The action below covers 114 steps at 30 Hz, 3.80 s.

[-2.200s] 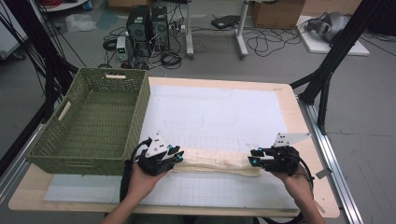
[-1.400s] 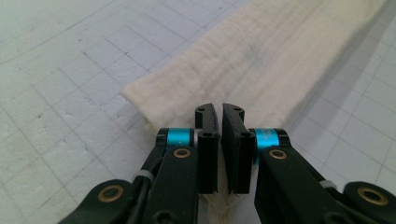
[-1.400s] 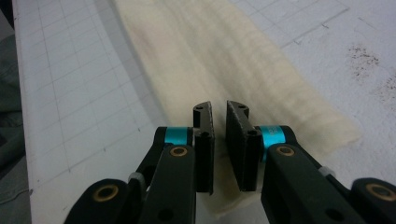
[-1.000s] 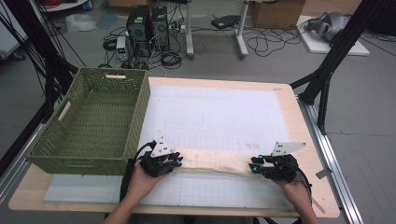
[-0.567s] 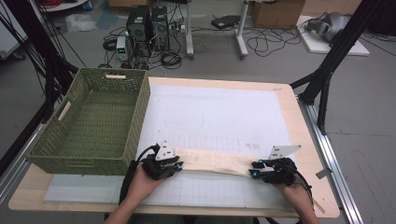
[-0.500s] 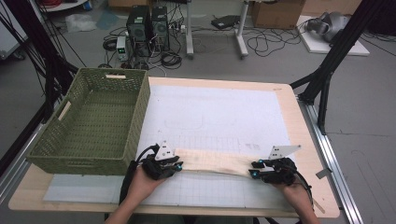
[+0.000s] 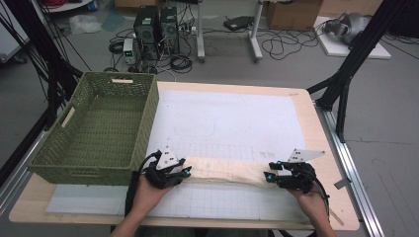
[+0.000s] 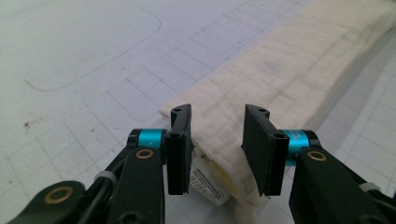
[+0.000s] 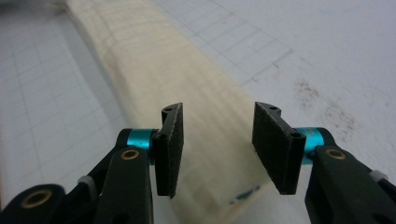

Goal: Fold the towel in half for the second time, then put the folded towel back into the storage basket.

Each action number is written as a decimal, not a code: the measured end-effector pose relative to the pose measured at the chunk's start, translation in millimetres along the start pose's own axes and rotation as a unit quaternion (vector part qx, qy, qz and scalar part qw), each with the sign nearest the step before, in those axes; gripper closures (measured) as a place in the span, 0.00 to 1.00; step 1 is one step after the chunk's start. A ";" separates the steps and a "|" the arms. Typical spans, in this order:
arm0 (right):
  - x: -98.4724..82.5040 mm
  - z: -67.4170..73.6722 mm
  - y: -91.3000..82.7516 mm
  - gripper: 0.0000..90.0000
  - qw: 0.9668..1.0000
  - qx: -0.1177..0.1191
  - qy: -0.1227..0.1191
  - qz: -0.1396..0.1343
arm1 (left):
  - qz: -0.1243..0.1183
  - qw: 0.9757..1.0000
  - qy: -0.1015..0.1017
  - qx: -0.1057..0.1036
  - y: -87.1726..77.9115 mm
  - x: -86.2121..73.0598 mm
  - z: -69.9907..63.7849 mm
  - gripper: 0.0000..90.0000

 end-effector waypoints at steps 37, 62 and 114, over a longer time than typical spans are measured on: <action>-6.6 -8.3 14.3 0.87 0.999 0.024 0.028 0.039 | 0.051 0.997 -0.021 0.052 -8.7 -22.2 -1.1 0.93; 31.6 -0.2 18.8 0.58 1.000 0.020 -0.002 -0.019 | -0.028 0.999 0.002 0.026 -47.8 6.5 8.5 0.64; 18.3 10.4 -7.8 0.31 0.998 0.016 0.003 -0.054 | -0.021 0.988 0.054 -0.144 21.0 55.9 -31.5 0.53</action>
Point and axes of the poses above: each handheld gripper's, and its own axes: y roughly forward along the jaws, x roughly out of its top, z roughly to its left, the point moved 10 cm from there along y, roughly forward along the jaws, and after that the axes turned 7 degrees about x, right-handed, at the moved point
